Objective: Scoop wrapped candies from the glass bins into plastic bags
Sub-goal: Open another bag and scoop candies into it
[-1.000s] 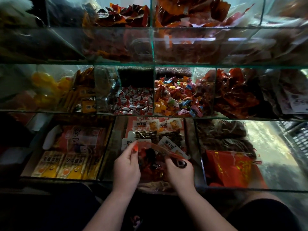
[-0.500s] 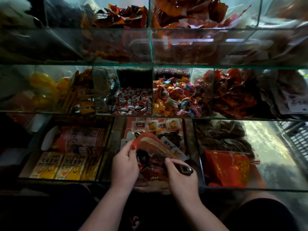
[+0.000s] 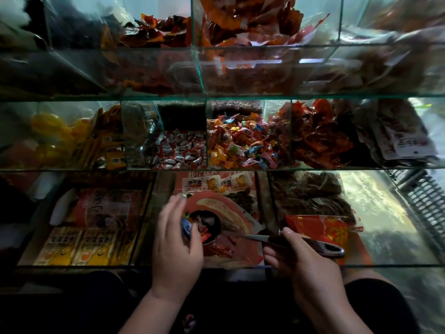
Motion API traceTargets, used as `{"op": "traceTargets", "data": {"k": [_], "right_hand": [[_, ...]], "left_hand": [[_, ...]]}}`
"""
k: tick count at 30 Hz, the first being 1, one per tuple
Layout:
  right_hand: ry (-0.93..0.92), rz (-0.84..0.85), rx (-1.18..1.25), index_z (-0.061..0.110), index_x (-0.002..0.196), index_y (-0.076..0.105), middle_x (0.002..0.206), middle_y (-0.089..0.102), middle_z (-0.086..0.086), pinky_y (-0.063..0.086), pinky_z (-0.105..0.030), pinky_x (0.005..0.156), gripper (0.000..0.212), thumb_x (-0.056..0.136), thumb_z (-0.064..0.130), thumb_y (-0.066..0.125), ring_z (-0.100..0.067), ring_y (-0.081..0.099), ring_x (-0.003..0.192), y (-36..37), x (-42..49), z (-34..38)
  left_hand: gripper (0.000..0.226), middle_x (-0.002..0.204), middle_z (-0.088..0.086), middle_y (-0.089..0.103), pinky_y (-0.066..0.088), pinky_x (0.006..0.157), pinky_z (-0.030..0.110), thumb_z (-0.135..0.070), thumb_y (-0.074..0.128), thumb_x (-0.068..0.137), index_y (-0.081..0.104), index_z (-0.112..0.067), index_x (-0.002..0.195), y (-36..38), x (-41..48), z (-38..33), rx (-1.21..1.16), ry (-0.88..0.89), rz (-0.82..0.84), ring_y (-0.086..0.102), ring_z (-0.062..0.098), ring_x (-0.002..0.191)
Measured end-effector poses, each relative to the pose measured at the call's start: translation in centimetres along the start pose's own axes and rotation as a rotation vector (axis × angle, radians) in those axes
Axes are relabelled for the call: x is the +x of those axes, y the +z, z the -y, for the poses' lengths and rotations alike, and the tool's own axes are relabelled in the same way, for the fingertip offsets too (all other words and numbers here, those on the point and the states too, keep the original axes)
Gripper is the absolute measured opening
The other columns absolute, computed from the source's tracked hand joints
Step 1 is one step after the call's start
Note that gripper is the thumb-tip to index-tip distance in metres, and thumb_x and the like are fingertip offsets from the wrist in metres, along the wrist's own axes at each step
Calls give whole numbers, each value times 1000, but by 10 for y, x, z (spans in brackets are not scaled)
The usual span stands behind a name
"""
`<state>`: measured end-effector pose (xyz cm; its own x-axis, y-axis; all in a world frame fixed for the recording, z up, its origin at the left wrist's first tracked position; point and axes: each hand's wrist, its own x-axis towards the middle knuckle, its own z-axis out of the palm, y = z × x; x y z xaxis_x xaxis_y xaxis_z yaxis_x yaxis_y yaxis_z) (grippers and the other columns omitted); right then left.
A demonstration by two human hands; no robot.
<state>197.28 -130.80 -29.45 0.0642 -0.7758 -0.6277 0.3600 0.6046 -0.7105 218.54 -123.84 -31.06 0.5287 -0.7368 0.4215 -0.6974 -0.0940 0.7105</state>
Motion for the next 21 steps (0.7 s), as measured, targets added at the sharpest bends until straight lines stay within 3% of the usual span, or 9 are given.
{"op": "traceTargets", "data": {"k": [2, 3, 5, 7, 11, 16, 21], "right_hand": [[-43, 17, -28, 2, 84, 79, 86, 77, -29, 63, -35, 60, 13, 83, 14, 80, -39, 78, 80, -6, -4, 6], [-65, 19, -37, 5, 81, 81, 86, 76, -30, 63, -35, 61, 8, 81, 13, 81, -40, 78, 80, -8, -7, 8], [-93, 9, -34, 7, 78, 81, 85, 76, -30, 62, -34, 61, 3, 78, 10, 81, -41, 78, 79, -12, -12, 12], [-101, 9, -29, 5, 79, 80, 83, 76, -29, 62, -34, 59, 4, 79, 8, 81, -39, 78, 77, -17, -16, 16], [-82, 31, -29, 0, 91, 76, 83, 77, -27, 62, -31, 56, 19, 76, 12, 81, -37, 78, 75, -23, -27, 24], [-174, 104, -80, 6, 80, 80, 83, 75, -32, 63, -37, 62, 26, 55, 12, 85, -42, 77, 74, -18, -49, 33], [-207, 236, -101, 3, 84, 79, 88, 75, -32, 64, -42, 70, 32, 53, 4, 87, -47, 76, 82, -13, -64, 40]], "left_hand": [[43, 146, -2, 47, 33, 116, 27, -15, 55, 97, 52, -16, 140, 7, -12, -2, -19, 191, 24, 40, 13, 142], [41, 145, -8, 47, 33, 116, 26, -16, 56, 96, 54, -19, 137, 12, -14, -3, -10, 183, 80, 41, 11, 140], [47, 147, -17, 38, 29, 116, 26, -25, 60, 96, 48, -26, 141, 20, -14, -1, 70, -10, 194, 36, 8, 142], [63, 156, -12, 28, 21, 117, 28, -42, 60, 96, 34, -28, 151, 28, -11, 6, 177, -214, 259, 24, 11, 147], [71, 164, 1, 22, 15, 121, 36, -56, 47, 98, 27, -22, 157, 40, -4, 14, 212, -312, 405, 13, 17, 152], [70, 162, 0, 28, 18, 120, 36, -61, 37, 96, 36, -21, 154, 40, -11, 14, 234, -260, 384, 17, 17, 150], [74, 164, -8, 21, 17, 120, 37, -67, 28, 93, 31, -26, 156, 29, -10, 9, 262, -197, 271, 12, 11, 151]]}}
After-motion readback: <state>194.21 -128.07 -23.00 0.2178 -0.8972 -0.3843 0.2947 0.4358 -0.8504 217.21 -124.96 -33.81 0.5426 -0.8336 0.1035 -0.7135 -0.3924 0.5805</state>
